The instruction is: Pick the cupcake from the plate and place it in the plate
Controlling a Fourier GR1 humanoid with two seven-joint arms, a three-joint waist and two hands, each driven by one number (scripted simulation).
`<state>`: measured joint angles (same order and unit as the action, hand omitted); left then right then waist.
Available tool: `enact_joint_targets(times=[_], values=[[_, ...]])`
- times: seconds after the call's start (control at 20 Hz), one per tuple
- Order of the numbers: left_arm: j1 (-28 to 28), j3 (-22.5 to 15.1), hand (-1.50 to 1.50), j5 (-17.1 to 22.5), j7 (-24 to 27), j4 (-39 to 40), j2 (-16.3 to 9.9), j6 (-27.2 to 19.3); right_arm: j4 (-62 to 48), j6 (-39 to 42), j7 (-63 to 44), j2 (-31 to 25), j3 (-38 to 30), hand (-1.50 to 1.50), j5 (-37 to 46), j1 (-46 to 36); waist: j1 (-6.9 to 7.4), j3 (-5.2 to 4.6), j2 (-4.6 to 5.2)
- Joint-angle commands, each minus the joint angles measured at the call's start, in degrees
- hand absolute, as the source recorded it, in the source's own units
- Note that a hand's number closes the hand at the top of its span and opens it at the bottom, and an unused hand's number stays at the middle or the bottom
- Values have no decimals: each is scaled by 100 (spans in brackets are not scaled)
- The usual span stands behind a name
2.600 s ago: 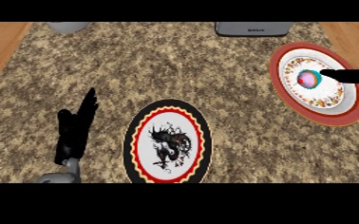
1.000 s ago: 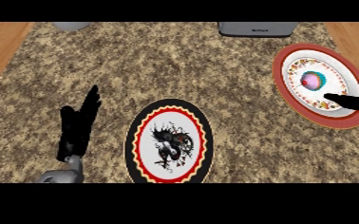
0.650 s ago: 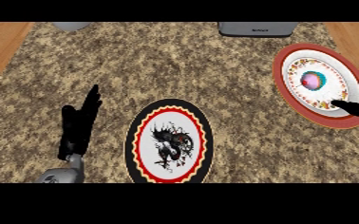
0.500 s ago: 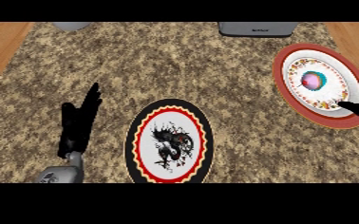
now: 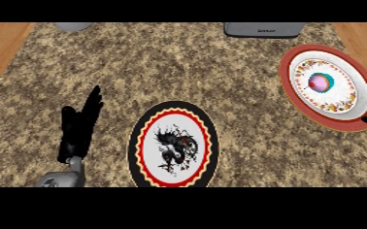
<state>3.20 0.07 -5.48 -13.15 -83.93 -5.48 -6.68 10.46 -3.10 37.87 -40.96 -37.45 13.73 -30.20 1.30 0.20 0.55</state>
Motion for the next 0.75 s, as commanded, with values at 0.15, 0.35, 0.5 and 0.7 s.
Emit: enact_joint_targets(times=[0.15, 0.35, 0.5, 0.7], values=[[-15, -99, 0, -151, 39, 100, 185, -163, -48, -218, 63, -106, -88, -150, -179, 57, 15, 5, 11], [-167, -41, 0, -64, 109, -188, 29, 1, -145, -343, 29, -217, -217, -150, -308, 216, 45, 10, 12], [-289, 0, 0, -34, 56, -298, -55, 77, -111, -456, 19, -192, -118, -150, -267, 291, 31, 5, -2], [-388, -225, 0, -183, 342, -87, 261, -98, -129, -475, 20, -375, -104, -150, -267, 421, 32, 7, 4]])
